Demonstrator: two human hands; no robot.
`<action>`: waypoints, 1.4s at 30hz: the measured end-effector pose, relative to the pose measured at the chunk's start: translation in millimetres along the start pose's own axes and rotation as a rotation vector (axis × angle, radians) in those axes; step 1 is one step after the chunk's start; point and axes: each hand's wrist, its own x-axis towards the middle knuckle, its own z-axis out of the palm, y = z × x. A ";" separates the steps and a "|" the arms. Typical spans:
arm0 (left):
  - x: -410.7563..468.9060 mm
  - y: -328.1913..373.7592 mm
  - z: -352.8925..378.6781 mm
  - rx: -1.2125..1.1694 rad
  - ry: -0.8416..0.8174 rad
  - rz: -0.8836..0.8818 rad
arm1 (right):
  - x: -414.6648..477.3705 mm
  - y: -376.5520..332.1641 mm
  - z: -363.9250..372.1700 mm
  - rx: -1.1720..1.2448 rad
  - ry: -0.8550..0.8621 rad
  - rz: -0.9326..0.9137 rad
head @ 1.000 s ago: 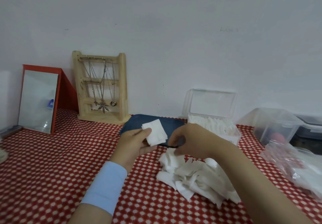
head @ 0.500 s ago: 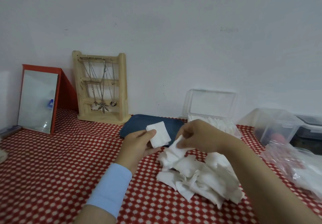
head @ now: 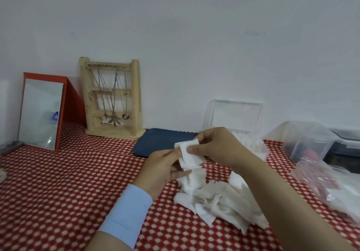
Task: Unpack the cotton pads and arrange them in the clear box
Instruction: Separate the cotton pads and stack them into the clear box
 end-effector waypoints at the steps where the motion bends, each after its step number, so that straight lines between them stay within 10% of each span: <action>1: -0.2 0.4 -0.1 -0.005 0.001 -0.006 | 0.1 -0.8 0.5 -0.017 0.008 0.002; 24: 3.9 3.1 -17.4 0.115 0.060 -0.009 | 10.4 18.4 4.3 -0.120 0.115 -0.027; 31: 9.0 1.2 -25.0 0.020 0.217 0.044 | 4.4 24.7 8.6 -0.649 -0.373 -0.172; 42: 13.5 -3.4 -22.6 0.076 0.216 0.032 | 6.0 27.6 -0.2 -0.634 -0.291 -0.149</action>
